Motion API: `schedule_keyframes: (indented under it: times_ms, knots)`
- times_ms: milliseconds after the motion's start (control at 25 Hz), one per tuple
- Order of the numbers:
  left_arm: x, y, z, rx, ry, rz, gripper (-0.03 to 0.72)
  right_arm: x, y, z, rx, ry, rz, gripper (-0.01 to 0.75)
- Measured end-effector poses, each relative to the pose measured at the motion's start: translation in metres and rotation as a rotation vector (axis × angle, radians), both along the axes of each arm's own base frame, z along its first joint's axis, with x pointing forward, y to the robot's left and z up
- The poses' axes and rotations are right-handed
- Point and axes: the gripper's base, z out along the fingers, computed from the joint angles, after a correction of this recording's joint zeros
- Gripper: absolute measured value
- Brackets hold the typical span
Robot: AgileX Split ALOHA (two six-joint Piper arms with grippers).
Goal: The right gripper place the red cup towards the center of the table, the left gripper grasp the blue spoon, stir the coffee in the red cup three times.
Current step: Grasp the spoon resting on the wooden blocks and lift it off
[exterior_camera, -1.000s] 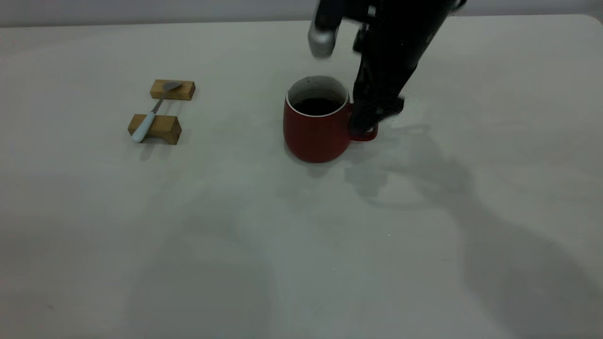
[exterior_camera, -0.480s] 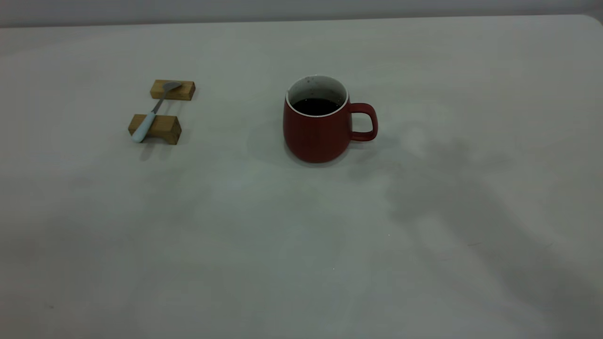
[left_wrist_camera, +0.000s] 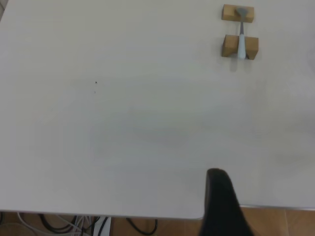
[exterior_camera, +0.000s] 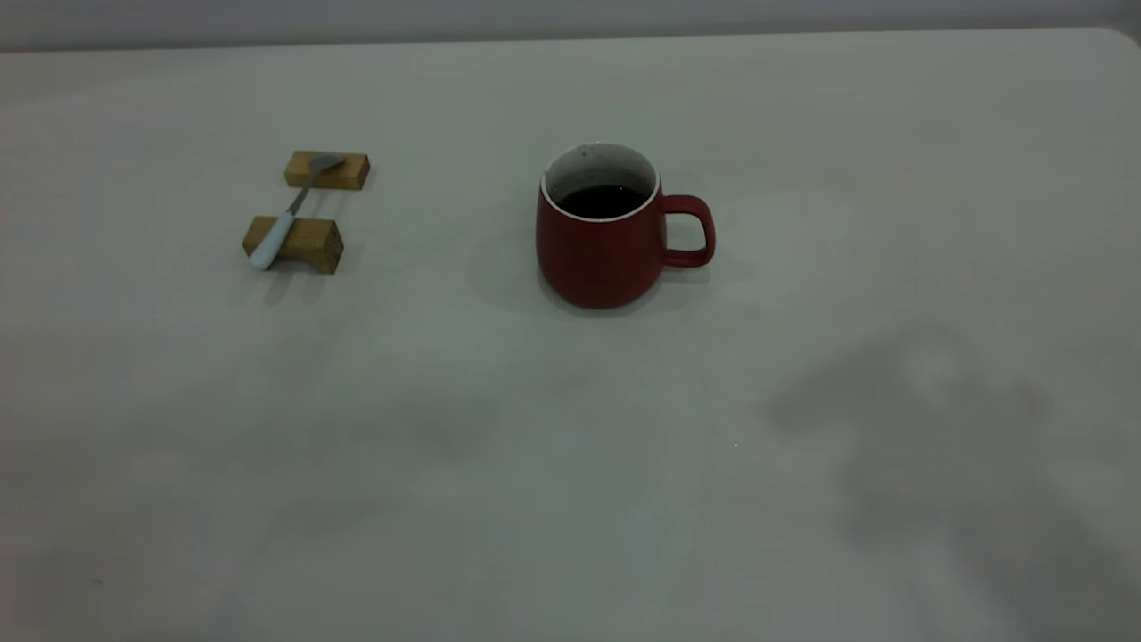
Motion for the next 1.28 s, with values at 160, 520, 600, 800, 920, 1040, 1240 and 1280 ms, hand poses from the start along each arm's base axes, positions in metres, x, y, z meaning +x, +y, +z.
schedule_keyframes:
  times_ms: [160,520,600,800,920,1040,1240,1280]
  knots:
    - [0.000,0.000,0.000,0.000,0.000,0.000,0.527,-0.048,-0.022,-0.015,0.012,0.011,-0.033,0.698]
    - [0.000,0.000,0.000,0.000,0.000,0.000,0.527,-0.157,-0.076,-0.070,0.163,-0.126,-0.233,0.683]
    - [0.000,0.000,0.000,0.000,0.000,0.000,0.527,-0.177,-0.085,-0.080,0.199,-0.220,-0.285,0.681]
    - [0.000,0.000,0.000,0.000,0.000,0.000,0.527,-0.203,-0.094,-0.096,0.238,-0.384,-0.405,0.677]
    - [0.000,0.000,0.000,0.000,0.000,0.000,0.527,-0.211,-0.095,-0.103,0.248,-0.448,-0.451,0.676]
    - [0.000,0.000,0.000,0.000,0.000,0.000,0.527,-0.217,-0.095,-0.105,0.254,-0.485,-0.472,0.674]
    - [0.000,0.000,0.000,0.000,0.000,0.000,0.527,-0.218,-0.095,-0.105,0.254,-0.494,-0.493,0.674]
    - [0.000,0.000,0.000,0.000,0.000,0.000,0.527,-0.218,-0.095,-0.105,0.255,-0.494,-0.494,0.670]
